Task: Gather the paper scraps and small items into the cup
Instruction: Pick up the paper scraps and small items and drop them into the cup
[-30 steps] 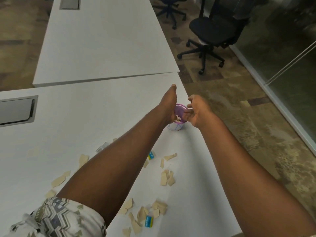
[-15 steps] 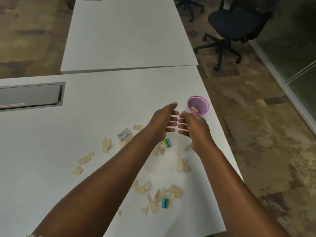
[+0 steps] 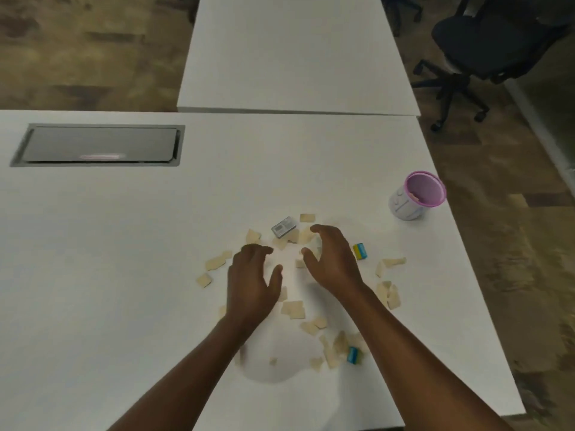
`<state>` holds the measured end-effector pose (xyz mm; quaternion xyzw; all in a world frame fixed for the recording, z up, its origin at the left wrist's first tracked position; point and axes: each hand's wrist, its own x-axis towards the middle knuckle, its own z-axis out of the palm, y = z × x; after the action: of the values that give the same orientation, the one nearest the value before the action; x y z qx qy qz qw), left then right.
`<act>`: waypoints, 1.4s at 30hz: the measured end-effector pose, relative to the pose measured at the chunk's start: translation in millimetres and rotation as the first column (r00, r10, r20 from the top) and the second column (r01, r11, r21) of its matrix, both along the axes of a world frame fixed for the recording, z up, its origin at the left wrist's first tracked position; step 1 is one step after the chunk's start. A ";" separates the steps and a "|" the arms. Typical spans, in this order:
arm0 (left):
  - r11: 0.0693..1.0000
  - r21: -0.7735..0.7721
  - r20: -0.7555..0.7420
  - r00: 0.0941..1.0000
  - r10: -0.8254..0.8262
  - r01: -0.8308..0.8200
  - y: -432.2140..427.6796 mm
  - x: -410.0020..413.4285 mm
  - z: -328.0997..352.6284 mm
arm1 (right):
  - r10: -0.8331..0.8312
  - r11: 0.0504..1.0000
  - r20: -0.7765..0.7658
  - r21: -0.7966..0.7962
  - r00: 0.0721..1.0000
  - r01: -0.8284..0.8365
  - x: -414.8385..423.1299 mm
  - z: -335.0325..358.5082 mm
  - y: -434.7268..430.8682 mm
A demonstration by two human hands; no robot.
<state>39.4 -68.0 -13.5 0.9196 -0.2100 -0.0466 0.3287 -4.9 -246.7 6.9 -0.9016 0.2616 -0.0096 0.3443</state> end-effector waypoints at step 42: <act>0.795 0.440 -0.041 0.894 -0.447 0.418 103.1 0.0 -52.6 | 0.221 0.918 -0.308 -0.255 0.925 -0.304 -47.5 -44.9 111.9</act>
<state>39.4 35.1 -66.0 0.8980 -0.4091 -0.1366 0.0873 -52.4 -134.7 -38.0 -0.9627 0.1778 0.1222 0.1632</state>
